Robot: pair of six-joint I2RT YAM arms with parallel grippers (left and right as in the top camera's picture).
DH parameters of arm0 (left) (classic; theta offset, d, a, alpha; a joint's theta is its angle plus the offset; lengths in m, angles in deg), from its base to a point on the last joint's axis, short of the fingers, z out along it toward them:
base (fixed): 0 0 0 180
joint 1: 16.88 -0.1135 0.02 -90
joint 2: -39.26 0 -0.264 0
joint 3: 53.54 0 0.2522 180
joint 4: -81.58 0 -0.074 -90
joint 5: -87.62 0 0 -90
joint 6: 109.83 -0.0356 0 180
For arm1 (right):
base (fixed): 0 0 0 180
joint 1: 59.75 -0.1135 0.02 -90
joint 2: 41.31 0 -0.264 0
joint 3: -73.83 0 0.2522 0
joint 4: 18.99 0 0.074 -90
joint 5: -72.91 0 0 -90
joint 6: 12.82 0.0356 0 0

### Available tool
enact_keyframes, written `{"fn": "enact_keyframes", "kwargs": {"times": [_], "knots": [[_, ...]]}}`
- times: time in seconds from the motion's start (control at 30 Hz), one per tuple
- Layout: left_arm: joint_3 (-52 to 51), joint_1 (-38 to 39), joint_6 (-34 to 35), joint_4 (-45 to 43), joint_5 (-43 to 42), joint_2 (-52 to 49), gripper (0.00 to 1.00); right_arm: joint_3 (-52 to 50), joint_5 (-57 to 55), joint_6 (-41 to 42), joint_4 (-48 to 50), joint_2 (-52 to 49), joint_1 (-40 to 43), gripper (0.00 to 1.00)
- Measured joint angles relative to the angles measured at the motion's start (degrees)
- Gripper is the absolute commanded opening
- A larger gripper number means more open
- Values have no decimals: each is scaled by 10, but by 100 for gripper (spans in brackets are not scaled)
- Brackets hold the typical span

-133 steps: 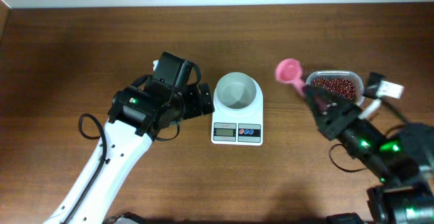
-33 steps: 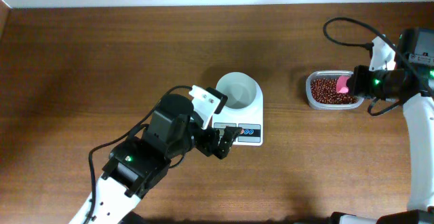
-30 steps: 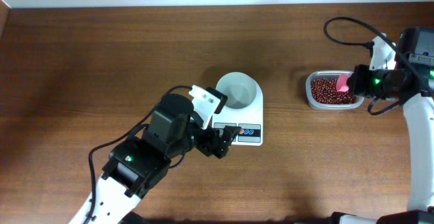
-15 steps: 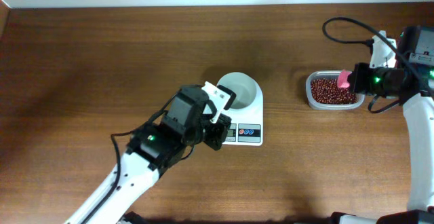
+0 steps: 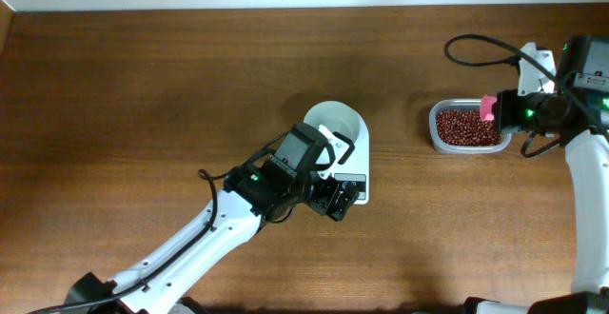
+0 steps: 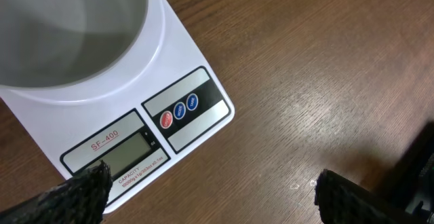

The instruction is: Scoop and weigh 50g on scale

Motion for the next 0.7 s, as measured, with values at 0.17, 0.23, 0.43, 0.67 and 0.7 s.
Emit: {"fn": "enact_keyframes", "kwargs": {"times": [0.17,0.23,0.43,0.67,0.7], "knots": [[0,0,0,0,0,0,99,0,-44,-30,0,-48,0,4],[0,0,0,0,0,0,99,0,-59,-34,3,-64,0,4],[0,0,0,0,0,0,99,0,-104,-36,26,-109,1,4],[0,0,0,0,0,0,99,0,-102,-36,26,-166,3,4],[0,0,0,0,0,0,100,0,-93,-36,26,-166,9,4]]}}
